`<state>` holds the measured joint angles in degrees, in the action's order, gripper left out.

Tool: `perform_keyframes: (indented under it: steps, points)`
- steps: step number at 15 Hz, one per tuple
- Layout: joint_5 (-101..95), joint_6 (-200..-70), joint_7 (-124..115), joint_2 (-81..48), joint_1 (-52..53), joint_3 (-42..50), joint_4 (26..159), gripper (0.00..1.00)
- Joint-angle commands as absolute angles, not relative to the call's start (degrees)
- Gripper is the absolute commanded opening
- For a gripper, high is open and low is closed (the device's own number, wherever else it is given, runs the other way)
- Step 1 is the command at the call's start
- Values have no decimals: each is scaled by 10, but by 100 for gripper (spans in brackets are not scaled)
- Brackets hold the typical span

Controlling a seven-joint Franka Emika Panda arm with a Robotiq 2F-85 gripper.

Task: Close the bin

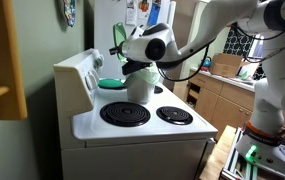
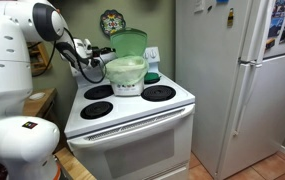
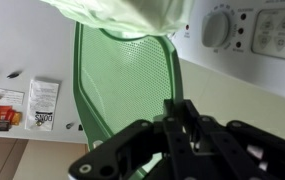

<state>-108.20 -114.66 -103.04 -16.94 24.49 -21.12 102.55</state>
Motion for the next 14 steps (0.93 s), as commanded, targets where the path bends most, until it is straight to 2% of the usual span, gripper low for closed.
perform_keyframes:
  steps: [1, 6, 14]
  points:
    - [-1091, -1110, -1094, -158, 253, -216, 1049, 3]
    - [-1092, -1049, -1189, -151, 264, -223, 1074, 3]
    - [-1120, -1024, -1297, -147, 262, -230, 1108, 3]
